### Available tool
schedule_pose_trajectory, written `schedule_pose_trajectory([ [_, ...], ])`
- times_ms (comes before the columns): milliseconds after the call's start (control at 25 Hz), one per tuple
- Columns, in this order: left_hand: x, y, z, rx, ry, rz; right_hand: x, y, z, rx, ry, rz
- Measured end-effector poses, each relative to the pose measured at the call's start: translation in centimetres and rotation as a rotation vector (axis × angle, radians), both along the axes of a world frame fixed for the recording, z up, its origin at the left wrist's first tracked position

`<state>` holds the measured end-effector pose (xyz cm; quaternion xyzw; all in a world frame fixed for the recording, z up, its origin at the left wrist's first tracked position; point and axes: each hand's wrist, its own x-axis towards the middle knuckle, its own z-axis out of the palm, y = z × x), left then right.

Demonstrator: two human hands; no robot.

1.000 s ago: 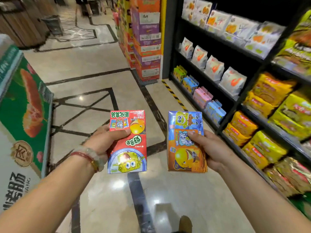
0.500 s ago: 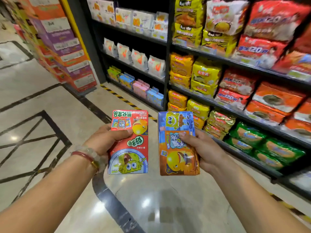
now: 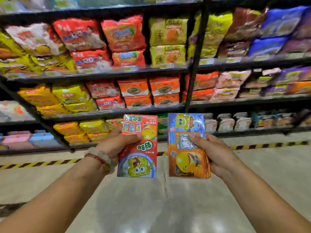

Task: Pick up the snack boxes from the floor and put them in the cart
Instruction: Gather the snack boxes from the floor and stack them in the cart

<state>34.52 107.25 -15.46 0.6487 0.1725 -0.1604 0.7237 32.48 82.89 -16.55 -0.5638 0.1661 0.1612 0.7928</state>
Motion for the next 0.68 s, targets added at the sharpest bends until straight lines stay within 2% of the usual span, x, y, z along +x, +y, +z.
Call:
schedule_pose_trajectory([
  [320,9.3,-19.3,-0.4,-0.047,0.072,-0.473,-1.0,-15.7,-0.1,-0.032,-0.016,-0.455],
  [680,19.2,-37.3,-0.2,-0.106,0.094,-0.904,1.2,-25.7,0.3,-0.059,-0.039,-0.860],
])
